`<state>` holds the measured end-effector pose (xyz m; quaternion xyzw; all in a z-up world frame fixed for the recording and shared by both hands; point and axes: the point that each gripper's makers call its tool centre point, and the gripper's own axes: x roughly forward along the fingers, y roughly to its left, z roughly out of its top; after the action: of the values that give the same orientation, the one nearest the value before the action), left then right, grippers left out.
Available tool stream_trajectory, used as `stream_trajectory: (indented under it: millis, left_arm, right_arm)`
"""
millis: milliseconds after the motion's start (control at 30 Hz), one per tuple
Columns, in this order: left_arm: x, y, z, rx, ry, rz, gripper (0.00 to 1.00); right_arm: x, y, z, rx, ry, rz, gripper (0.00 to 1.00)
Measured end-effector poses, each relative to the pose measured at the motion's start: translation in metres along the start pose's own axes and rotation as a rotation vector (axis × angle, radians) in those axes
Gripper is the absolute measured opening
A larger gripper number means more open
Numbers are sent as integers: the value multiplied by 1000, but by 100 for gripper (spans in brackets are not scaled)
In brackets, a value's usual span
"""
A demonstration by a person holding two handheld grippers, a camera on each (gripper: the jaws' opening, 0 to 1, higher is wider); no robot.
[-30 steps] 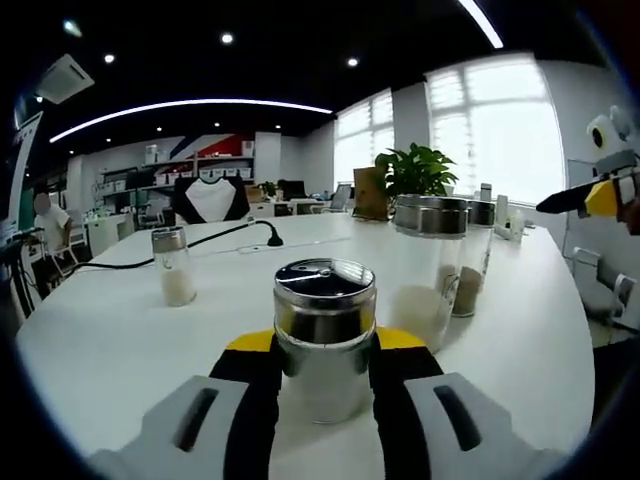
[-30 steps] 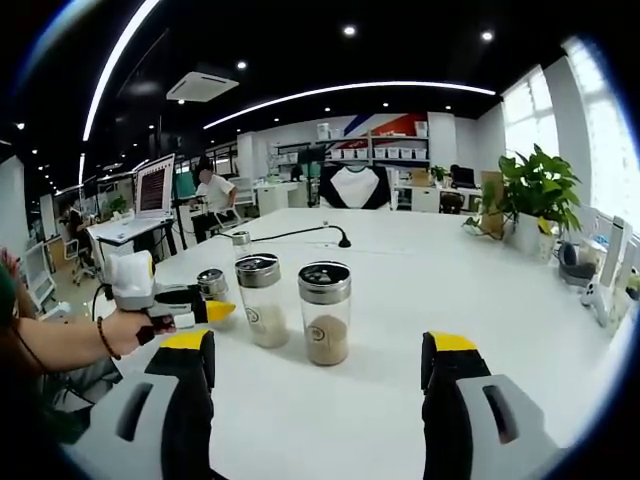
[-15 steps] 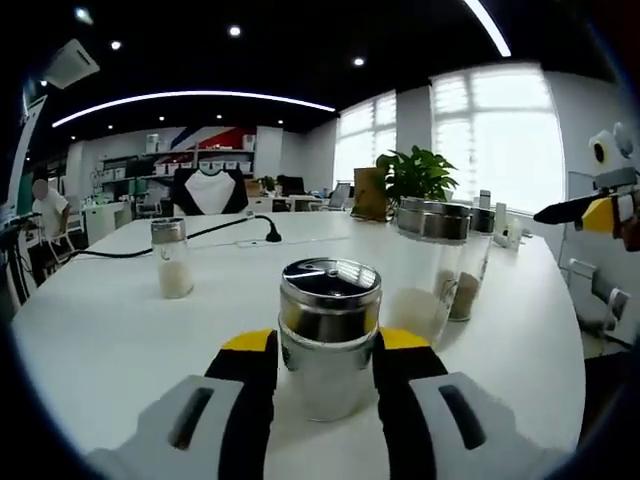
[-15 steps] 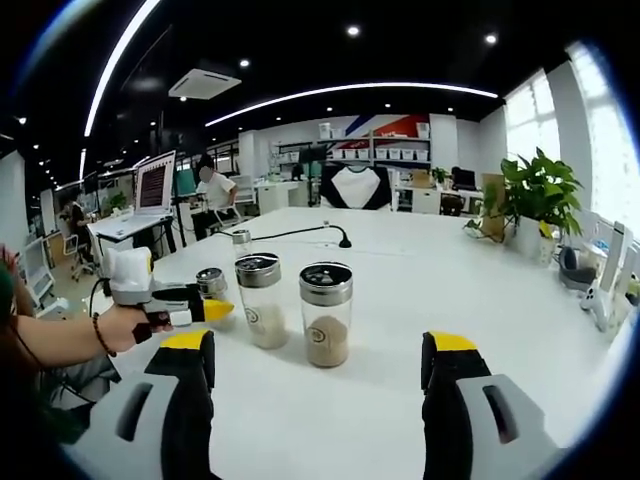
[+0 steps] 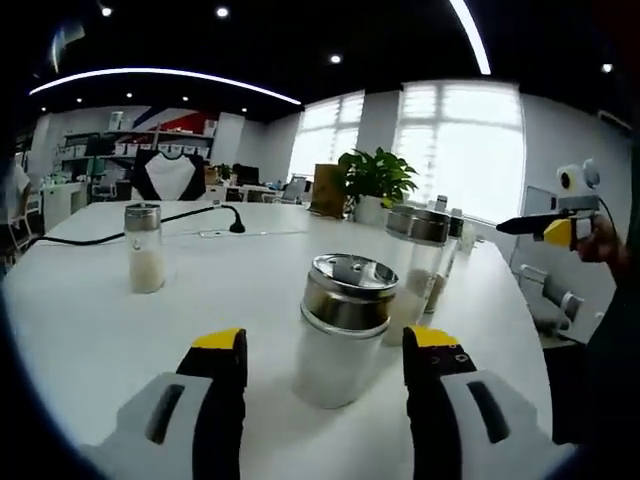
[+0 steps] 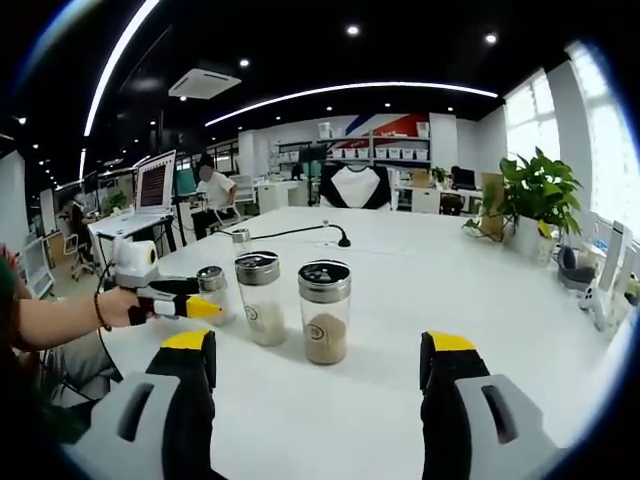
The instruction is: Rotate the seasoning bottle until the label or dispensing opening points toward the visible target arrow and the bottle remains upright within the marked orientation range
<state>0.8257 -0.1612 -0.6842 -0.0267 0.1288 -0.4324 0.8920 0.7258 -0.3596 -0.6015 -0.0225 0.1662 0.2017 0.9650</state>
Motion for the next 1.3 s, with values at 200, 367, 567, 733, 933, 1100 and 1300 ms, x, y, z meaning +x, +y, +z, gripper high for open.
stream_trajectory:
  millis: [200, 367, 567, 733, 933, 1100, 1300]
  left_arm:
    - [6, -9, -3, 74, 54, -66, 62]
    - [12, -14, 2, 106, 73, -143, 63]
    - [17, -12, 2, 129, 110, -168, 59]
    - [16, -16, -2, 131, 134, -204, 39]
    - [14, -17, -1, 180, 135, -204, 37]
    - [14, -17, -1, 179, 128, -195, 37]
    - [16, -12, 0, 173, 110, -164, 37]
  right_arm:
    - [-1, 0, 0, 0, 3, 3, 86]
    - [-1, 1, -1, 3, 9, 14, 86]
    - [-1, 3, 0, 0, 10, 26, 87]
    - [1, 3, -1, 1, 20, 29, 89]
    - [7, 5, 0, 10, 30, 49, 91]
    - [12, 6, 3, 13, 24, 62, 91]
    - [15, 7, 5, 17, 20, 67, 91]
